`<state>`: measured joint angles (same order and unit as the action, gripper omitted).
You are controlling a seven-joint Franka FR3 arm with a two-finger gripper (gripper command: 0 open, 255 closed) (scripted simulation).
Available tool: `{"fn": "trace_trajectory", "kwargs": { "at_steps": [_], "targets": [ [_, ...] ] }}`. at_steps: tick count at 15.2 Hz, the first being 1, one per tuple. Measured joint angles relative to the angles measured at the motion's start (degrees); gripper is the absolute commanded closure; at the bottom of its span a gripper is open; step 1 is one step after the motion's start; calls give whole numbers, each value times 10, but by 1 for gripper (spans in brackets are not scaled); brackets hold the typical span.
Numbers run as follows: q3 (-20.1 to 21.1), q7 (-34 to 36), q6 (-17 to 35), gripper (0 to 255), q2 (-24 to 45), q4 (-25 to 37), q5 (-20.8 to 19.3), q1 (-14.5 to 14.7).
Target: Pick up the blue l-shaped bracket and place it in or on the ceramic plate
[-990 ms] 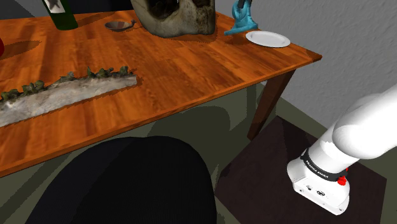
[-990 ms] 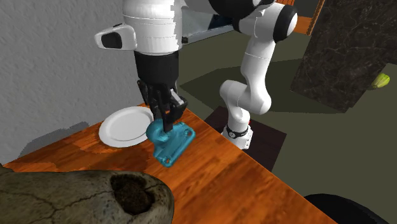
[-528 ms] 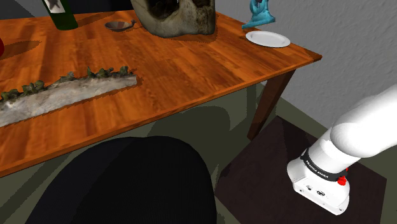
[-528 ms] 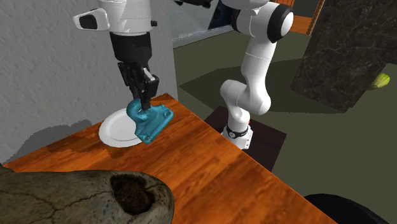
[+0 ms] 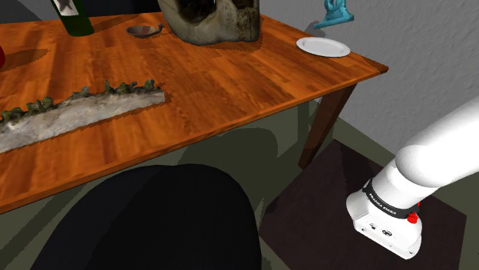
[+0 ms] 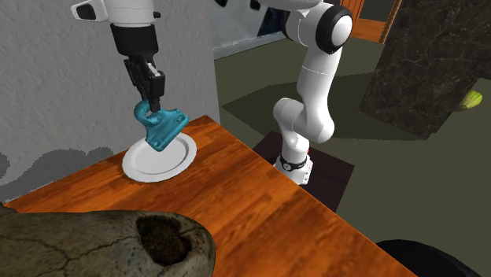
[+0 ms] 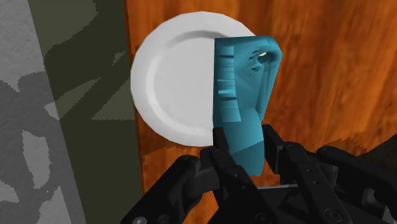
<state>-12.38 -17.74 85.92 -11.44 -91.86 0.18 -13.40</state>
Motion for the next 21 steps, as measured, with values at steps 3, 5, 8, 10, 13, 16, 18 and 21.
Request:
{"fn": "trace_trajectory", "kwargs": {
  "at_steps": [3, 5, 8, 10, 13, 16, 18, 21],
  "targets": [
    [-23, -36, -5, 255, 19, 22, 3, -13],
    [-25, -40, 8, 255, 12, 3, 2, -14],
    [-25, -41, 33, 255, 6, -29, 0, -15],
    [-25, -41, 50, 255, 0, -51, -2, -15],
    [-23, -39, 72, 255, -8, -81, -3, -15],
    [-23, -39, 97, 255, -16, -114, -5, -16],
    [-23, -39, 113, 255, -21, -133, -6, -16],
    [-23, -39, 137, 255, -27, -157, -7, -17]
  ]
}}
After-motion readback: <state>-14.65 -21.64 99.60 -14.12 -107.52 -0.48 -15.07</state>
